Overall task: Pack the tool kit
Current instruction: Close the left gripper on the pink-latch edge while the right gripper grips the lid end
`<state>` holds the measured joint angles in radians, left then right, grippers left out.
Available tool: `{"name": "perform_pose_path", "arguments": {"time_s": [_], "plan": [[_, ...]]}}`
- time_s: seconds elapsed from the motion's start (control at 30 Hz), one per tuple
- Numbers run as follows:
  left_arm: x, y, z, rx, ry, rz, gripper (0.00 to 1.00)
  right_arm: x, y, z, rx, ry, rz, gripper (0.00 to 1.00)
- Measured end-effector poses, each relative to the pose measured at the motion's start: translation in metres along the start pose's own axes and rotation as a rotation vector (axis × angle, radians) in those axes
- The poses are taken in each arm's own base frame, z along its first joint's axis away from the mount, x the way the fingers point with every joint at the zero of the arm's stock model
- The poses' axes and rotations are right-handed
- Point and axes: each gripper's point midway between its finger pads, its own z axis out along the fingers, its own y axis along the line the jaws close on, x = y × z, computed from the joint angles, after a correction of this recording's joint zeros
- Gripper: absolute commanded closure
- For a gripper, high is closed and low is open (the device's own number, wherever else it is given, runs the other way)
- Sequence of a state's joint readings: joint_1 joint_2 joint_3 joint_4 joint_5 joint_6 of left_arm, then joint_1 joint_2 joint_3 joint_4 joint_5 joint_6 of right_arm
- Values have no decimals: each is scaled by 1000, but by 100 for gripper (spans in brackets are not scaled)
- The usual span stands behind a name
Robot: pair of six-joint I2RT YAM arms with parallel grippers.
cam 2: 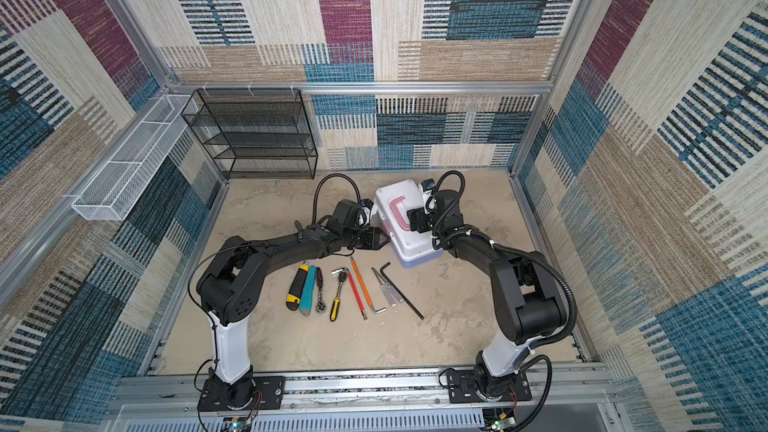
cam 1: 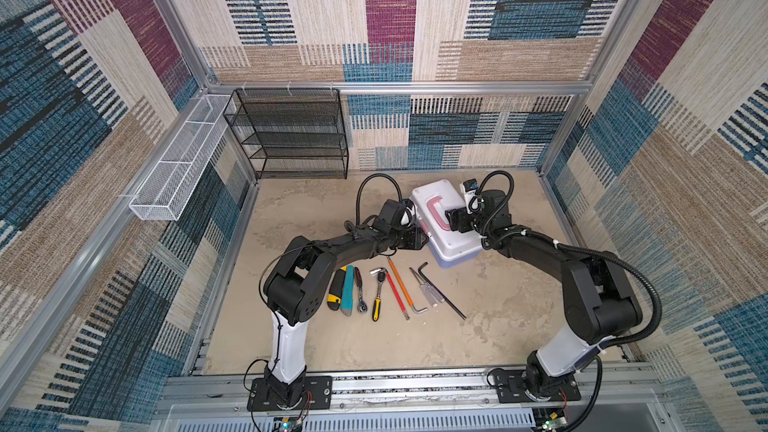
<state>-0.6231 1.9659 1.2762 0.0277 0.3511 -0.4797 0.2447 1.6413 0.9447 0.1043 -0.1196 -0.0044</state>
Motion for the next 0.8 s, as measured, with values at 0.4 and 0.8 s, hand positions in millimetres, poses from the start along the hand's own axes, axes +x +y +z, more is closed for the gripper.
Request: {"name": "perform_pose_path", "arguments": {"time_s": [0.4,0.8], "plan": [[11,-8,-27,62,-46,-71,38,3,-6,-7,39,46,67,10],[10,-4,-18,132,-33,-152,29,9,-2,-6,11,14,40,18]]}}
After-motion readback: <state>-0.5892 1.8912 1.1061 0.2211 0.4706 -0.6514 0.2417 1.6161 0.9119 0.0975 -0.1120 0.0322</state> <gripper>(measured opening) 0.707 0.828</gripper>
